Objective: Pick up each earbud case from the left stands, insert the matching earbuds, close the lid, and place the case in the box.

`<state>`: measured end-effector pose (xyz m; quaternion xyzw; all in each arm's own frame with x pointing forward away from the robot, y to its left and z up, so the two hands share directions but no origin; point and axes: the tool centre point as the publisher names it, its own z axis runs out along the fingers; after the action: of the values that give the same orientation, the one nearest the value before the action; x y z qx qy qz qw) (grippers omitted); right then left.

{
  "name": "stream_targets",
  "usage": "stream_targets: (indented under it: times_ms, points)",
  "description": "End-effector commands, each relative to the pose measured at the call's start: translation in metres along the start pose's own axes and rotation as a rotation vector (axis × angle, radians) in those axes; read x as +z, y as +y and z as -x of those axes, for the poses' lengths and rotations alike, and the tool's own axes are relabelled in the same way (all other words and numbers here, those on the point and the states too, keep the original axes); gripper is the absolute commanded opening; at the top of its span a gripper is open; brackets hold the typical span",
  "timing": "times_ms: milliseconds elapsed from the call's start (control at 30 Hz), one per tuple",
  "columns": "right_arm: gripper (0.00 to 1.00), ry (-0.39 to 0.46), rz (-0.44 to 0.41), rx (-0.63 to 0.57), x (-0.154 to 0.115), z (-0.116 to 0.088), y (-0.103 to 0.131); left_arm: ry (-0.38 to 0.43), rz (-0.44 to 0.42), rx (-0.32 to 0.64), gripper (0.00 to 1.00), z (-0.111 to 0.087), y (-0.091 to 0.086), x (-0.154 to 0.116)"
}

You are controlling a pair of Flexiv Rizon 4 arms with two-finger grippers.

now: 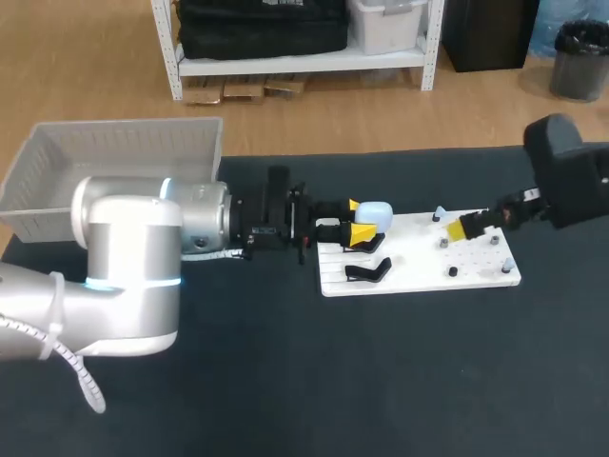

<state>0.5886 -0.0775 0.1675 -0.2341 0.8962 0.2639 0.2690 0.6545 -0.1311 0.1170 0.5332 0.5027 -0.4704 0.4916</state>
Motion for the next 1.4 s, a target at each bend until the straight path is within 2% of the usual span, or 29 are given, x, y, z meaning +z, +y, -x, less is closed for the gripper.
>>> stream_targets:
  times_ms: [33, 267, 667, 1100, 1400]
  points:
    - [1.00, 0.012, -0.006, 0.004, 0.012, 0.003, 0.012, -0.011, 0.000, 0.004, 0.00, -0.003, 0.002, 0.001]
    - [1.00, 0.031, 0.024, 0.004, 0.029, 0.007, 0.031, -0.015, 0.004, 0.006, 0.00, -0.003, 0.002, 0.001]
    - [1.00, 0.041, 0.039, -0.027, 0.057, 0.026, 0.051, -0.015, 0.004, 0.006, 0.00, -0.003, 0.002, 0.001]
    - [1.00, 0.058, -0.013, -0.009, 0.085, 0.034, 0.038, -0.015, 0.004, 0.006, 0.00, -0.003, 0.002, 0.001]
    - [1.00, 0.046, -0.066, 0.000, 0.092, 0.037, 0.027, -0.015, 0.004, 0.006, 0.00, -0.003, 0.002, 0.001]
